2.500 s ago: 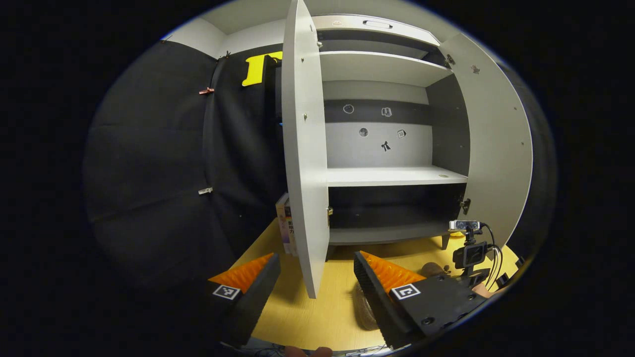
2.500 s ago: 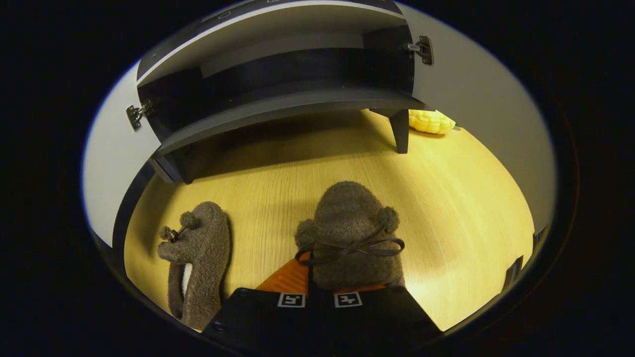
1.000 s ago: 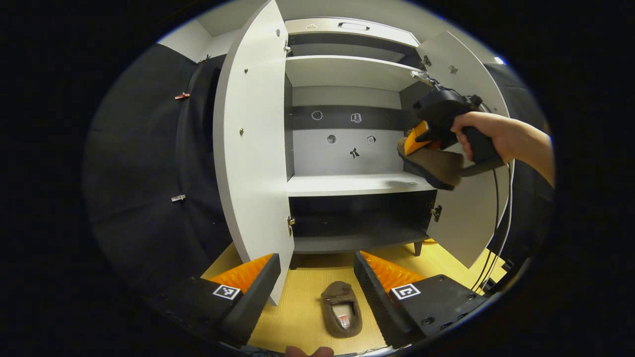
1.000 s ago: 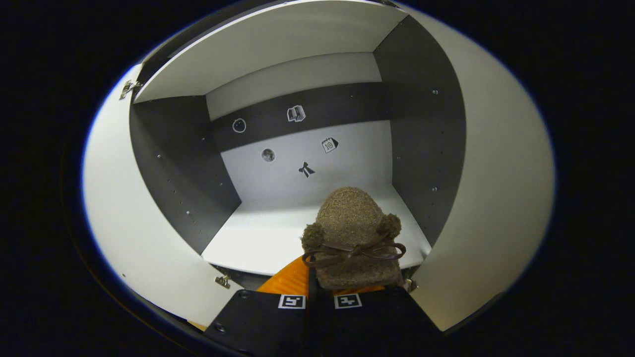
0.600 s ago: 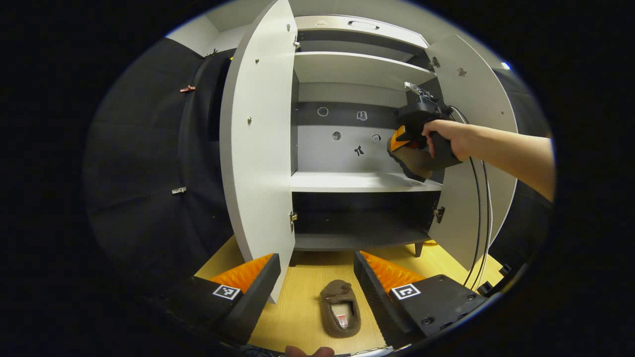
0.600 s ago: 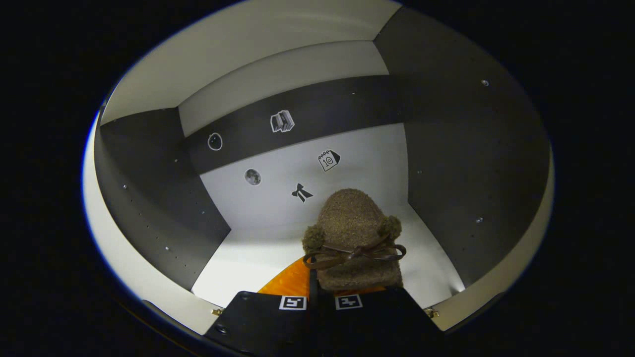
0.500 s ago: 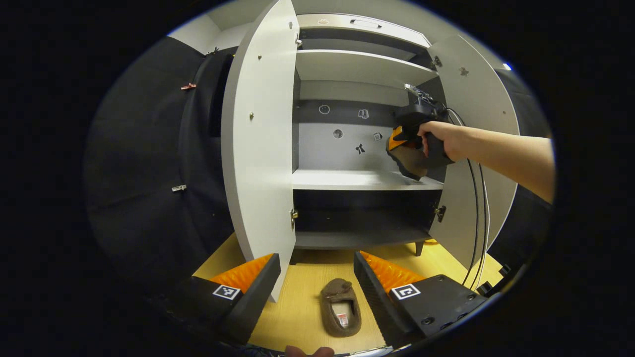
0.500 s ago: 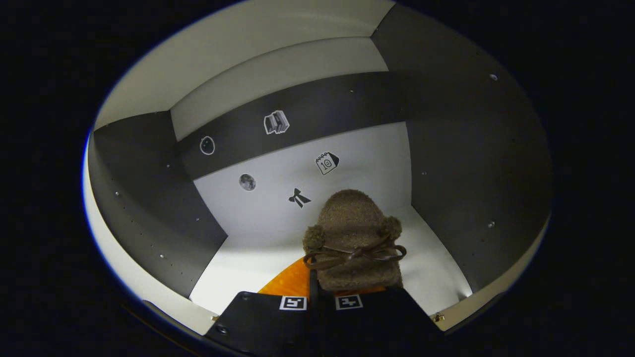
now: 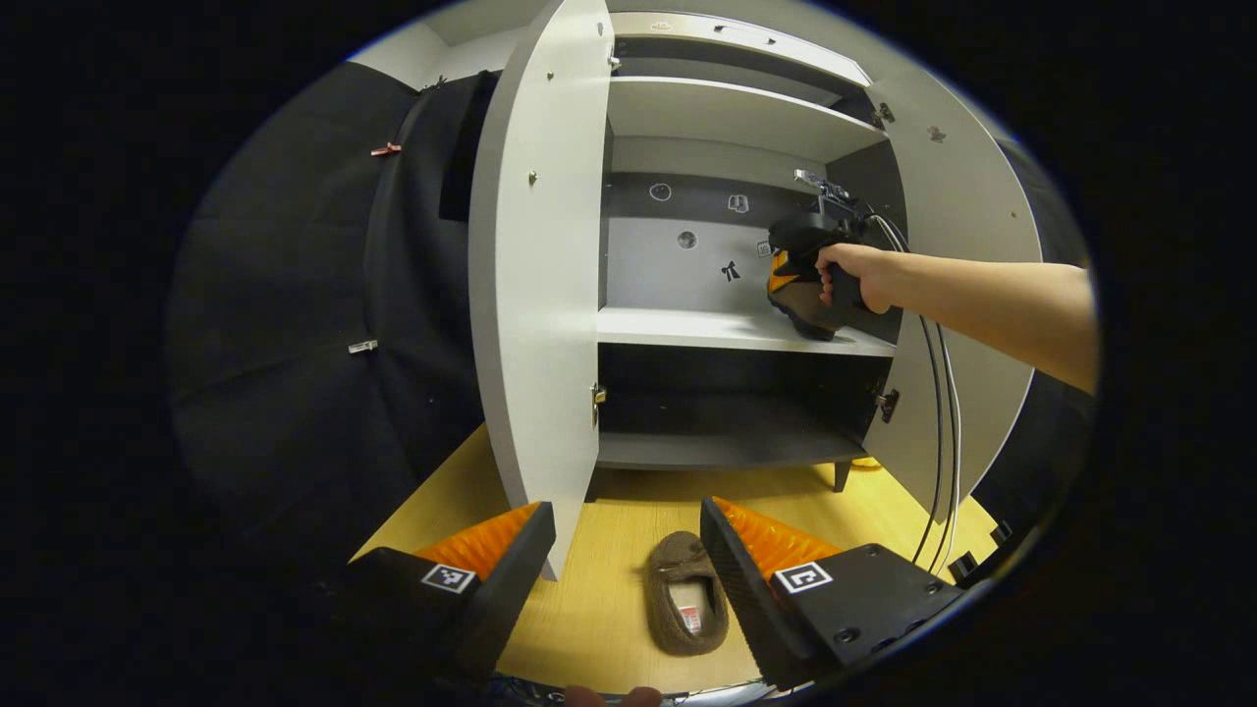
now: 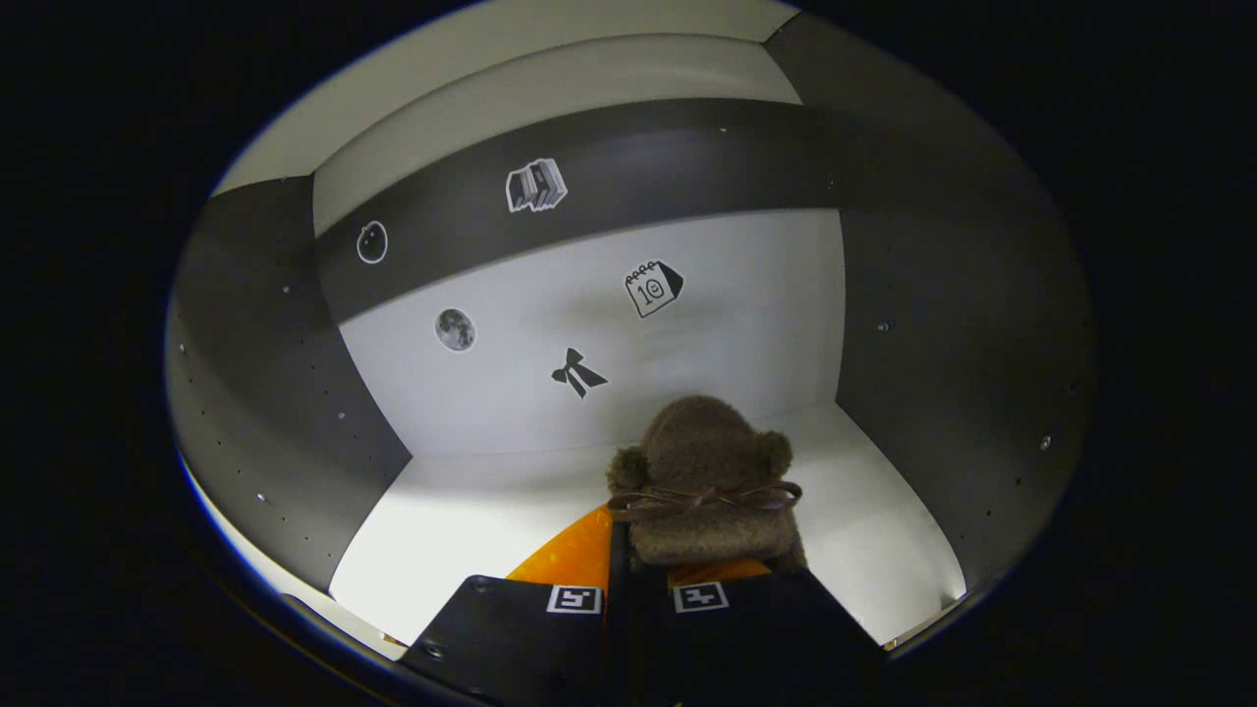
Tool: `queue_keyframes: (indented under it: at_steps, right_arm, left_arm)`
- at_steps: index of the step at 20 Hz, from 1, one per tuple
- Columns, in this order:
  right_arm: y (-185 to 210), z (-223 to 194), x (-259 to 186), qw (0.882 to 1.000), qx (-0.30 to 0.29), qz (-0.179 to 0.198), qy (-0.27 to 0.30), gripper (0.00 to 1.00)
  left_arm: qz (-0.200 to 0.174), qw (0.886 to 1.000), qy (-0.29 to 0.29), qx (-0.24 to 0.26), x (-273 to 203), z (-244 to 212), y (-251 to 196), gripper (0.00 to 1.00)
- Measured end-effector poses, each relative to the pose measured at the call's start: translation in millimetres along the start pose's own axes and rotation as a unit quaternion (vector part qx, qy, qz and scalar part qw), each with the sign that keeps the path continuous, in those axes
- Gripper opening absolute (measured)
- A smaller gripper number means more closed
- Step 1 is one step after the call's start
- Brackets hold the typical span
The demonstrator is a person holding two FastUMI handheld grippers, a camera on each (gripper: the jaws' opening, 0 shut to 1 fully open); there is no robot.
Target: Grab one shoe with the right hand and put it into the shoe cabinet, grab the other shoe with the left hand and put it into the shoe cabinet; then close the right door with the right hand and the left door with the left hand.
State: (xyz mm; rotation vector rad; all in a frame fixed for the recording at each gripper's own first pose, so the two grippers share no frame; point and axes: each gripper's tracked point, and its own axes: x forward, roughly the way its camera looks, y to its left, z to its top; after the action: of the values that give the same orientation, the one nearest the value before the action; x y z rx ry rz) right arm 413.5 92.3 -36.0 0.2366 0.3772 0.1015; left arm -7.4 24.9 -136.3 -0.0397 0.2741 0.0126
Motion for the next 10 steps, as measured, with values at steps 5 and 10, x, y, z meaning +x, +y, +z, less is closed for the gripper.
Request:
queue_keyframes:
  at_steps: [5,10]
  right_arm:
    - [8,-5,-7,1.0,-0.01,0.003,0.0,0.31]
    - [22,-1,-39,1.0,-0.001,0.026,-0.012,0.67]
  left_arm:
    - [-0.001,1.0,0.002,0.002,1,-2,-1,0.95]
    - [-0.01,1.0,0.004,-0.006,3,-2,-7,0.95]
